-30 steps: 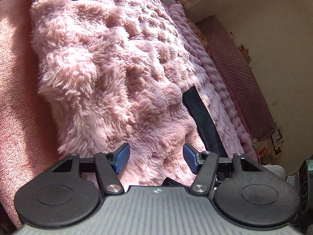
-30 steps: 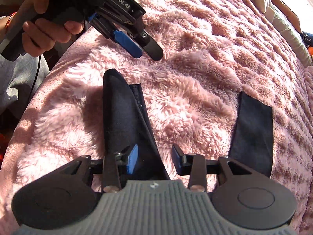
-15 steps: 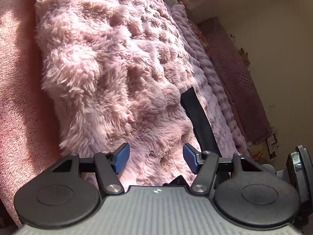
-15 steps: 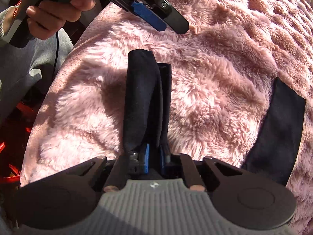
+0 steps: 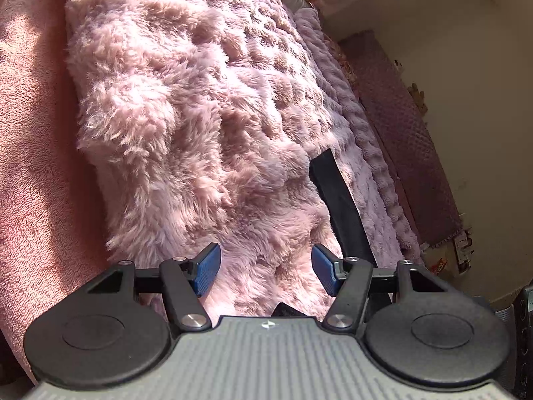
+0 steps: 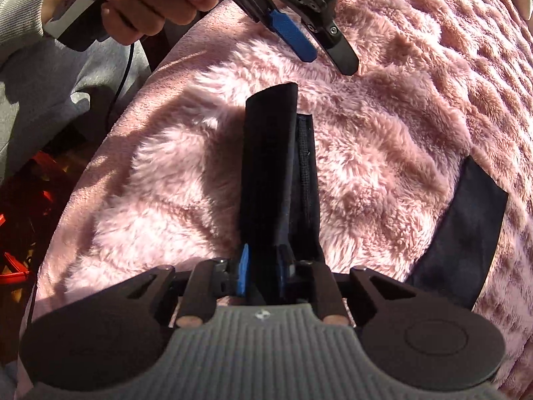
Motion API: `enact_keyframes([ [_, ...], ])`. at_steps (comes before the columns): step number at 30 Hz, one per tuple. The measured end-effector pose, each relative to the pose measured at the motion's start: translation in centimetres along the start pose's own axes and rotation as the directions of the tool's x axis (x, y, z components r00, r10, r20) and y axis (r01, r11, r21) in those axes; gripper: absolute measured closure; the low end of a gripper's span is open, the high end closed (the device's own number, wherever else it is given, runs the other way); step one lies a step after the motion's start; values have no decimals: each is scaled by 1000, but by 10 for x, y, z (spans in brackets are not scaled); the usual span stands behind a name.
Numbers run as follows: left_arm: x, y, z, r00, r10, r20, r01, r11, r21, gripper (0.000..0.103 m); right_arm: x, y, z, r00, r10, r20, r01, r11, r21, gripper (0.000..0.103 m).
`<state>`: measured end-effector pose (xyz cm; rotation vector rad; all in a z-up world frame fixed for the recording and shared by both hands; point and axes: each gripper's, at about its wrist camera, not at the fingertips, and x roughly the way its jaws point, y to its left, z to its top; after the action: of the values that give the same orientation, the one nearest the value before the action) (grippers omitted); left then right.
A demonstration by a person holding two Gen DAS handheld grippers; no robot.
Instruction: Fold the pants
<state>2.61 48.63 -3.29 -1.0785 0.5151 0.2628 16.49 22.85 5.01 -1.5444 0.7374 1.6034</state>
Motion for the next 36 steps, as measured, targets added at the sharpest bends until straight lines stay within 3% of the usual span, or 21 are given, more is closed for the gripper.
enact_keyframes([
  [7, 1, 0, -1, 1000, 0, -6, 0, 1000, 8, 33, 9, -11, 8, 999, -27, 32, 27, 999, 19, 91],
  [10, 1, 2, 0, 1000, -4, -8, 4, 1000, -4, 33, 13, -24, 10, 998, 24, 55, -28, 996, 83, 90],
  [12, 1, 5, 1, 1000, -5, -9, 5, 1000, -19, 33, 13, -34, 9, 995, 60, 79, -70, 989, 133, 86],
  [14, 0, 5, 1, 1000, 14, -1, -14, 1000, -16, 33, 14, -46, 8, 992, 76, 97, -93, 978, 185, 70],
  [15, -1, 4, 0, 1000, 30, 7, -30, 1000, -2, 33, 15, -52, 7, 991, 83, 105, -103, 972, 211, 68],
  [18, 0, -1, -1, 998, 62, 14, -63, 997, 39, 33, 23, -63, 6, 981, 165, 104, -187, 950, 251, 70],
  [20, 3, -1, -1, 997, 74, 4, -74, 997, 38, 33, 26, -61, 7, 977, 187, 101, -206, 952, 225, 87],
  [21, 4, 0, -1, 996, 89, 1, -89, 996, 32, 33, 25, -58, 8, 977, 187, 100, -204, 958, 202, 87],
  [25, 5, 6, 2, 995, 102, -3, -102, 995, 2, 33, 17, -51, 5, 977, 183, 112, -201, 963, 179, 86],
  [28, 5, 8, 1, 995, 103, -11, -103, 995, -1, 33, 9, -44, 4, 963, 225, 151, -249, 954, 168, 75],
  [36, 6, 11, 1, 994, 106, -18, -106, 994, -22, 33, 12, -38, 0, 967, 209, 149, -231, 962, 149, 75],
])
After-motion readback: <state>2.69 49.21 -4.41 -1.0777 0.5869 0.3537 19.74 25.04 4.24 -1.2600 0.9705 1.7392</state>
